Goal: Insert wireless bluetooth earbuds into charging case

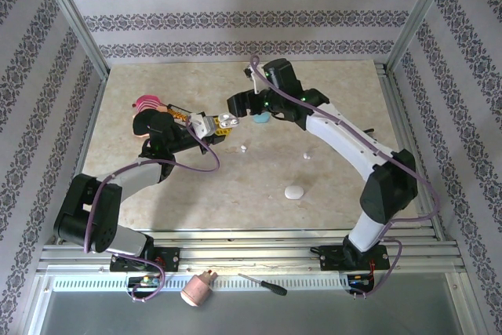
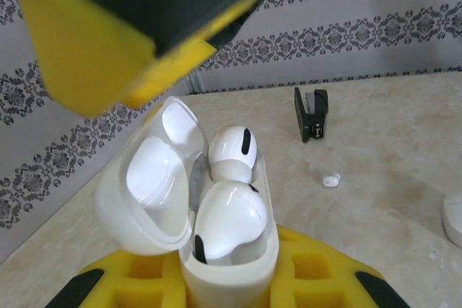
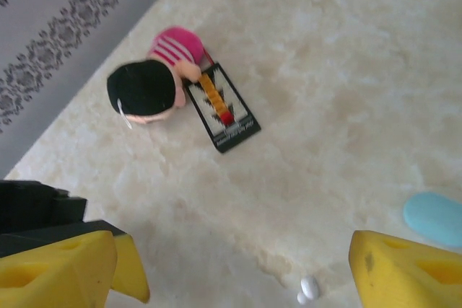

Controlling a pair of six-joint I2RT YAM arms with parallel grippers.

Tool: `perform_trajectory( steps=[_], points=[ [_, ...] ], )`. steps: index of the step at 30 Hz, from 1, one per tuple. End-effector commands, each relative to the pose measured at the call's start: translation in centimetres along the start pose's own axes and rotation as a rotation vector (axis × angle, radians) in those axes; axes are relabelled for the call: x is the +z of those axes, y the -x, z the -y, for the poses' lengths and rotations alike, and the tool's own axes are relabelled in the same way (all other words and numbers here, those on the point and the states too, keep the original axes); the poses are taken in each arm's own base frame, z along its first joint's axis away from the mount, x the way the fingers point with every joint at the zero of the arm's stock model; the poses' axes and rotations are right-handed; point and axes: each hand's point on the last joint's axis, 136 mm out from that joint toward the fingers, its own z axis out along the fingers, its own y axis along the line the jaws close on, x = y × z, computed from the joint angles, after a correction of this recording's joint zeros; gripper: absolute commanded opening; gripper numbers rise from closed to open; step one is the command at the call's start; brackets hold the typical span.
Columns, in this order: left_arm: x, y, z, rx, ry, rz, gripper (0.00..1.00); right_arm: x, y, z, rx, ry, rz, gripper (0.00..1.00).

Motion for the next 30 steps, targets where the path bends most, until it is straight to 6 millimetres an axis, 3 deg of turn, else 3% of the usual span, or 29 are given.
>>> perform_trajectory(
  steps=[1, 12, 15, 19, 22, 27, 30],
  points=[
    [-0.2, 0.5, 0.6, 0.044, -0.006, -0.001, 0.02, -0.5, -1.2, -0.4, 0.029, 0.02, -0.08, 0.83],
    [0.0, 1.0, 0.1, -0.009, 0.005, 0.018, 0.02, -1.5, -3.7, -0.7, -0.071, 0.033, -0.241, 0.84],
    [0.1, 1.0, 0.1, -0.026, -0.008, 0.023, 0.03, -2.1, -3.0, 0.2, -0.111, -0.027, -0.206, 0.84],
    [0.4, 0.8, 0.7, -0.062, -0.055, 0.024, 0.03, -3.8, -0.8, -1.4, -0.217, 0.031, -0.055, 0.85],
    [0.3, 0.8, 1.0, -0.07, -0.071, 0.025, 0.03, -5.1, -0.7, -2.9, -0.384, 0.101, 0.036, 0.84],
    [0.2, 0.9, 1.7, -0.059, -0.102, 0.022, 0.03, -6.5, -4.1, -4.6, -0.816, 0.229, 0.052, 0.84],
    [0.1, 0.9, 2.1, -0.059, -0.119, 0.026, 0.03, -6.8, -5.5, -4.6, -0.975, 0.256, 0.028, 0.8]
  ],
)
